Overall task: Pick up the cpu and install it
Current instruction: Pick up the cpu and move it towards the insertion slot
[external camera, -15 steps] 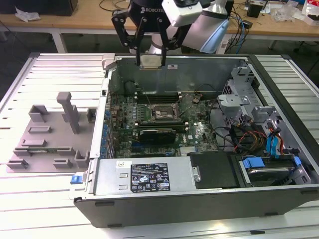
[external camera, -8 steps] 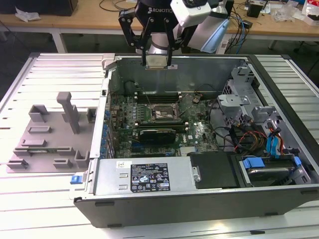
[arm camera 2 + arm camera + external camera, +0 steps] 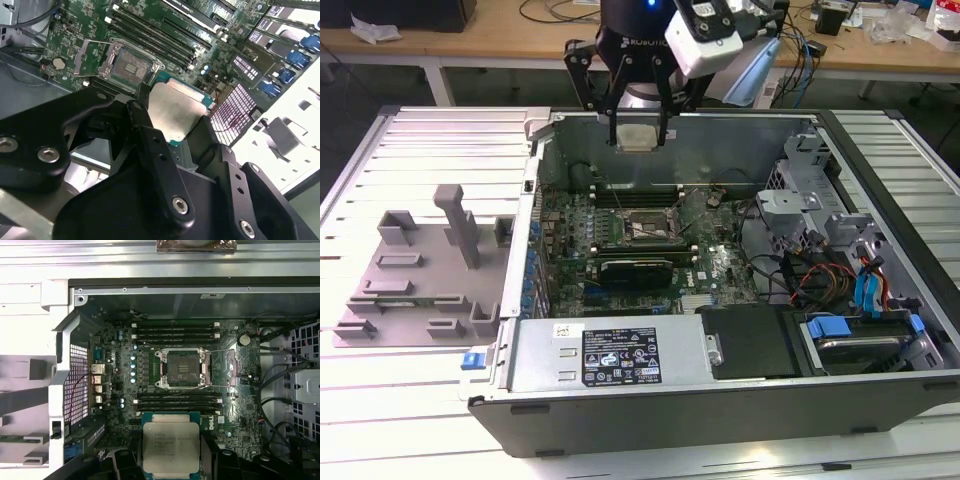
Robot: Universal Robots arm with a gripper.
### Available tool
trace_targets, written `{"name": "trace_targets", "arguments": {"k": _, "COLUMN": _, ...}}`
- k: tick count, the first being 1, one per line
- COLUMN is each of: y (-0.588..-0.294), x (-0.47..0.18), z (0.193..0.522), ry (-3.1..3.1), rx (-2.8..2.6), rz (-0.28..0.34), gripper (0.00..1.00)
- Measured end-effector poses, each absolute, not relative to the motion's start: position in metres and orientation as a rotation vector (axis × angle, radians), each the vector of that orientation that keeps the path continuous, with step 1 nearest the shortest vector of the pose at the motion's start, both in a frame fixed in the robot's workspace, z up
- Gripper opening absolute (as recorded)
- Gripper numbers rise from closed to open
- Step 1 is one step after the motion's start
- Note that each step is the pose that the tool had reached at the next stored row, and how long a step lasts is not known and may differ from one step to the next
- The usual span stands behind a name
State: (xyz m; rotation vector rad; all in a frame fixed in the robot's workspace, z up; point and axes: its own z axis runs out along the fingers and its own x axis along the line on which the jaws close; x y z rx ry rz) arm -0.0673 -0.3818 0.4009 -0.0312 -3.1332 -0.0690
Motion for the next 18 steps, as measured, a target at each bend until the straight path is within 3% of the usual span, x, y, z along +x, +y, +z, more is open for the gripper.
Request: {"name": "trace_targets", "arguments": {"k": 18, "y": -0.382, "x": -0.054, "z": 0.378, "ry": -3.133, "rx": -0.031, "rz": -0.069, "gripper": 0.55}}
